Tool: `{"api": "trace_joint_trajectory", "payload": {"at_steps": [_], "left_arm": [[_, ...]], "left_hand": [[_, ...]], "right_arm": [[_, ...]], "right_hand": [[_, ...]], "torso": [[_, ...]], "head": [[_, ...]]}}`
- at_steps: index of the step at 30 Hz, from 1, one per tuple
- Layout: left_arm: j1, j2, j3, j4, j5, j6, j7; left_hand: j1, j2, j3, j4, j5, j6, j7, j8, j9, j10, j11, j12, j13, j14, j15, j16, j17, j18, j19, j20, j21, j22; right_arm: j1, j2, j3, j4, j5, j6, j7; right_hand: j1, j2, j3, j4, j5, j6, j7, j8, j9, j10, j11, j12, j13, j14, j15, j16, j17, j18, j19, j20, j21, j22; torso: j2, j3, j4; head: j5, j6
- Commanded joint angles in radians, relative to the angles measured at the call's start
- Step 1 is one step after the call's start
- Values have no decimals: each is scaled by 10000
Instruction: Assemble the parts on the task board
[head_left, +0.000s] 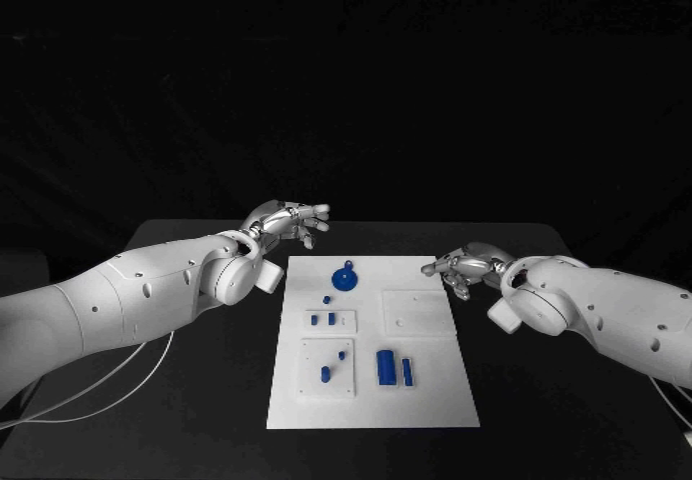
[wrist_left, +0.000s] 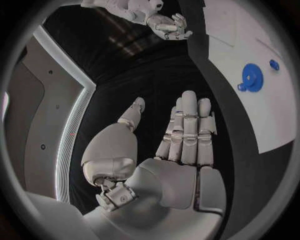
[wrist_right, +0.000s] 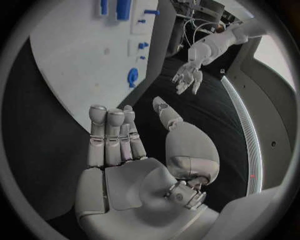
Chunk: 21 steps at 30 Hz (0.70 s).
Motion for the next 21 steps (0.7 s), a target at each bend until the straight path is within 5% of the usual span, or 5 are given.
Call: {"api": "trace_joint_trajectory", "payload": {"at_steps": [1, 5, 11, 20, 21], "left_arm": [[186, -29, 23, -161, 438, 32, 209], [424, 62, 23, -591, 1017, 119, 153], [441, 407, 22, -1314, 1995, 44, 293], [387, 548, 19, -1557, 2143, -17, 397], [409, 491, 16, -1546, 1744, -21, 155]], "left_hand": [[38, 91, -9, -69, -27, 29, -34, 69, 21, 38, 59, -1, 14, -189, 7, -157, -23, 436, -100, 2, -103, 15], [153, 62, 4, -56, -14, 70, -65, 114, 33, 62, 207, -5, 23, -1152, 256, -1228, -466, 227, -863, 242, -738, -204], [744, -180, 97, -38, -8, -703, -232, -242, -130, -1684, 466, -97, -632, -4065, 1581, -3975, -1442, -10, -3113, 1507, -2408, -798], [916, -407, -146, -22, -30, -1512, -737, -524, -206, -3030, 126, -94, -1337, -5313, 1609, -4962, -1782, -316, -4346, 1850, -3241, -910], [-7777, 434, -3310, 2807, -531, -8070, -1867, -2550, -5157, -11525, -953, -726, -3018, -11316, 104, -9525, -4280, -316, -9009, 1064, -6581, -4516]], "right_arm": [[46, 376, 169, -822, 1603, -429, 1881], [46, 952, 461, -1916, 2220, -370, 2350], [-29, 1621, 627, -3045, 3361, 22, 2893], [-128, 1871, 915, -3609, 3519, -23, 3144], [-109, 1834, 898, -3552, 3072, -183, 2649]], "right_hand": [[186, 30, -73, -6, 147, -30, 118, 25, 17, -291, 58, -312, -285, -347, 62, -312, -179, 670, -354, 136, -372, -123], [422, 97, 102, 68, 128, -202, 345, -13, 45, -1197, 320, -1457, -1281, -1408, 385, -1601, -919, 409, -1455, 659, -1669, -693], [670, 127, 915, -54, 78, -885, 463, -200, -142, -2017, 1414, -6075, -5871, -3679, 2297, -5874, -3705, -375, -4509, 1897, -5337, -2701], [680, 188, 209, 47, -254, -1189, 176, -133, -560, -1615, 1252, -8404, -8257, -4632, 2425, -7573, -5181, -513, -5360, 2273, -6189, -3088], [-7748, 761, -4315, 2896, -1800, -8930, -1328, -1820, -6352, -10160, -267, -10410, -10389, -12010, 818, -11026, -9713, -1924, -10541, 455, -11198, -9776]], "torso": [[-238, 14, -48], [-350, 48, -81], [-511, 138, -80], [-573, 203, -40], [-533, 162, -71]], "head": [[31, 214], [49, 465], [83, 764], [127, 1209], [110, 1087]]}}
